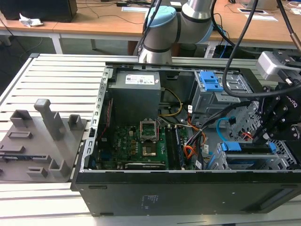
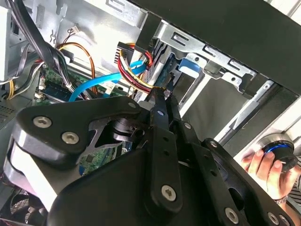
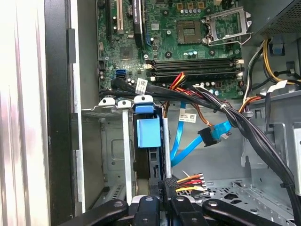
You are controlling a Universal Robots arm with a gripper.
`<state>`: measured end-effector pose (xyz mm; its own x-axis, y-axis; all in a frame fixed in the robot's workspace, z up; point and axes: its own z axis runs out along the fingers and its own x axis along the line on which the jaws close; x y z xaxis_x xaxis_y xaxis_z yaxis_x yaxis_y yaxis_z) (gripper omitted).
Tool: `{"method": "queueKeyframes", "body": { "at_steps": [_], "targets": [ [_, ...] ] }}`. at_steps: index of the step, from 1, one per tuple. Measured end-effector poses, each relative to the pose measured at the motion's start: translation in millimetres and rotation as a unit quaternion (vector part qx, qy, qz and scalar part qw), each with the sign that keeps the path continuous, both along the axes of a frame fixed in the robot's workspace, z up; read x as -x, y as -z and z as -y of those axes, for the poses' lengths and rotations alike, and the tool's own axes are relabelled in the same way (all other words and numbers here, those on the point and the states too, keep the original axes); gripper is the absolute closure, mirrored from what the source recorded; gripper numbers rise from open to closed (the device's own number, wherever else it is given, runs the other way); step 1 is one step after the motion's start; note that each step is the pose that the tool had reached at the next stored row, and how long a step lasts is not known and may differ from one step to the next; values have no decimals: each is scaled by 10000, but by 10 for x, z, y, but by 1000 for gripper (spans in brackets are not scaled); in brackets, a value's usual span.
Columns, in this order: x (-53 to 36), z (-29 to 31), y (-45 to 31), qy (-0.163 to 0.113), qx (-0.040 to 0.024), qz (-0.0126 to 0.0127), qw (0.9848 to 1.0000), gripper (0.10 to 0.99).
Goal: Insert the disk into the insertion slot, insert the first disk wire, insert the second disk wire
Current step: 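Insert the first disk wire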
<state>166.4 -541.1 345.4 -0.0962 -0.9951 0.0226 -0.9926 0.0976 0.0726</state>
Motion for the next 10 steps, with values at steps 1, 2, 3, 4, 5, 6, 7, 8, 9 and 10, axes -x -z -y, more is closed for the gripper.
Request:
{"method": "queueKeyframes", "body": {
  "at_steps": [1, 2, 3, 4, 5, 6, 7, 8, 9, 10],
  "targets": [
    [-8, 1, 7, 0, 0, -1, 10000, 925],
    [-15, 2, 12, 0, -1, -2, 10000, 925],
    [-17, 5, 11, 1, -1, -2, 10000, 925],
    [-18, 7, 11, 1, 0, -2, 10000, 925],
    [-21, 8, 11, 0, -1, -2, 10000, 925],
    [-27, 9, 11, -1, -2, -1, 10000, 925],
    [-28, 10, 11, -2, -6, -1, 10000, 925],
    [-28, 10, 9, -6, -10, -1, 10000, 925],
    [-28, 10, 3, -16, -18, -2, 10000, 925],
    [-29, 10, -3, -22, -18, -1, 10000, 925]
  ]
}}
